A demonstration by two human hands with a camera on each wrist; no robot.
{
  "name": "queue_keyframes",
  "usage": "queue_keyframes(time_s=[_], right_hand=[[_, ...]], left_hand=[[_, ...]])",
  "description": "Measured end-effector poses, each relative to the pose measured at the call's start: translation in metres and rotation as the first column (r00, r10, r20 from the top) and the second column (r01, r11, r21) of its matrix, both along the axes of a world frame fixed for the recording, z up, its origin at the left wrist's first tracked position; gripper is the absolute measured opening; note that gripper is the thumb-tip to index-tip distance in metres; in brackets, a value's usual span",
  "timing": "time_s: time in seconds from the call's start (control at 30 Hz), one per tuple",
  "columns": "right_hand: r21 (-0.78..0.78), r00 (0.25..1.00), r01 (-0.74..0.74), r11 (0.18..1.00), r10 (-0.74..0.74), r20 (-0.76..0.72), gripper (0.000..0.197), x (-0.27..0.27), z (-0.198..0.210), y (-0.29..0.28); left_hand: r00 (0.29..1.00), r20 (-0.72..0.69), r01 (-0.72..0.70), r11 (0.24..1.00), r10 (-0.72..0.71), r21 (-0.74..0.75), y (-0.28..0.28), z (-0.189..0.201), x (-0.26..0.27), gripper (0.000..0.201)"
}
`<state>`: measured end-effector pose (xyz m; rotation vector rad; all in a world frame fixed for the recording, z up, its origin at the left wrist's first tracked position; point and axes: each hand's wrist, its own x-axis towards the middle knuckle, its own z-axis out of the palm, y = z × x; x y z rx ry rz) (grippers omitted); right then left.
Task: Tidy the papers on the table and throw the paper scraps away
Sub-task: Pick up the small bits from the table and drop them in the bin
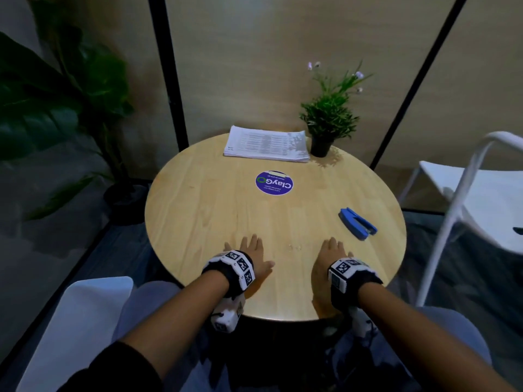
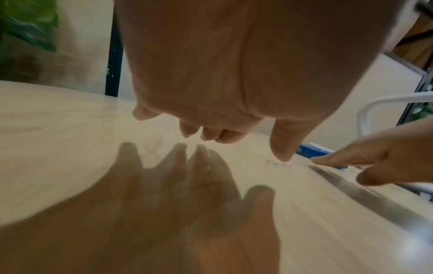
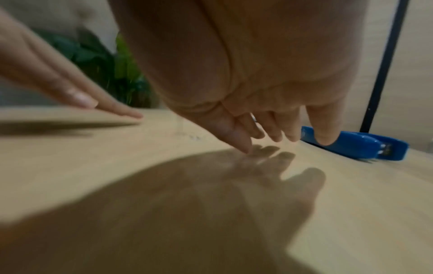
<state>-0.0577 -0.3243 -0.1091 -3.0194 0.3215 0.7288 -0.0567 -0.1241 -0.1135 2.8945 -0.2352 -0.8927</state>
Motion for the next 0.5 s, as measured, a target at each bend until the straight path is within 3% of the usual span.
queue_keyframes(time_s=[0.2,0.4,0.5], right_hand=[[-0.128,0.992,-0.08,0.988,0.067,-0.103,0.07,0.0,-0.01,0.01],[-0.174,0.964,-0.247,0.953,0.225,-0.139,0.109,0.002,-0.01,0.034],[-0.141,0.945,-0.319,0.937,0.303,-0.127,0.099,0.002,-0.015,0.043]], left_hand=[[0.994,0.104,-0.023,0.997,0.015,0.074,-0.022,-0.02,-0.006,0.07],[0.986,0.154,0.053,0.997,-0.06,0.048,-0.043,-0.018,-0.003,0.073],[0.982,0.169,0.082,0.995,-0.089,0.048,-0.052,-0.017,0.002,0.07]])
